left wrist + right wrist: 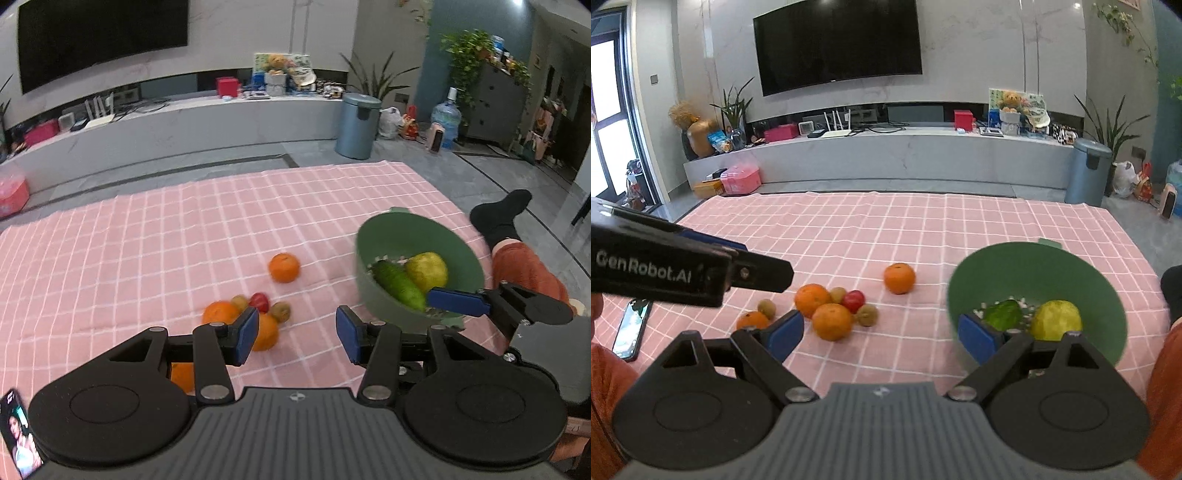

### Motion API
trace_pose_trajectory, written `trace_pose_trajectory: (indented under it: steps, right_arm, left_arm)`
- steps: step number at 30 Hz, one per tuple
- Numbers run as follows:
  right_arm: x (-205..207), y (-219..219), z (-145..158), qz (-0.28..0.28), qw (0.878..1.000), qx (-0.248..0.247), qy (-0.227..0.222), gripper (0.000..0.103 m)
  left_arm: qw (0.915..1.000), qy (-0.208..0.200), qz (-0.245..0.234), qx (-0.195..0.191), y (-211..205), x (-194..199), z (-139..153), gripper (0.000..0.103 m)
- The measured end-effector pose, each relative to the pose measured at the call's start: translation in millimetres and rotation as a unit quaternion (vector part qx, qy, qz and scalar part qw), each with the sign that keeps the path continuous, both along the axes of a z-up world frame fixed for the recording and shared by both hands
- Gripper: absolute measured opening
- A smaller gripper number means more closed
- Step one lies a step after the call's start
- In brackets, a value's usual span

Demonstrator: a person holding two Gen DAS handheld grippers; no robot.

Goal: Organize fruits
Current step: 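Open both tools to drop the cucumber and pear into the colander, then grasp an orange with the left tool while the right tool grasps another orange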

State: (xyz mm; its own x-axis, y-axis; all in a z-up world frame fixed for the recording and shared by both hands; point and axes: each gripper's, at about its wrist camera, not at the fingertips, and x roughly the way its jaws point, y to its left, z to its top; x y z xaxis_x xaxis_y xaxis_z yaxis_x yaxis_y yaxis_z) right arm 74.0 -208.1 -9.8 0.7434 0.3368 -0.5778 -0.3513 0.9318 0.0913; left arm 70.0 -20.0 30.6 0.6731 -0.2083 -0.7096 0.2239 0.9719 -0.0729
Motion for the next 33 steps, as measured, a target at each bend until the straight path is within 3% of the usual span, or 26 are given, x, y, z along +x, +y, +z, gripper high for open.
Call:
trace_pose_trajectory:
  steps: [6,17,20,27,33]
  right_arm:
    - [-3,22,-17,0.019,1.000,-0.019,-0.003,0.086]
    - [18,39,-47,0.051,0.998,-0.040,0.023,0.064]
    - [29,43,-52,0.064,0.996,-0.051,0.026,0.058]
    - [48,64,-66,0.083,0.994,-0.068,0.021,0.058]
    - [65,80,-79,0.094,0.992,-0.089,0.010,0.054]
  left_arm:
    - [0.9998,0.005,0.018,-0.012,31,-7,-15,0.057]
    - [0.9971,0.045,0.058,-0.021,66,1,-47,0.057]
    - [0.9937,0.060,0.093,-0.016,75,9,-58,0.057]
    - [0.9833,0.098,0.153,-0.014,92,28,-81,0.058]
    - [0.9821,0.107,0.155,-0.009,97,35,-99,0.063]
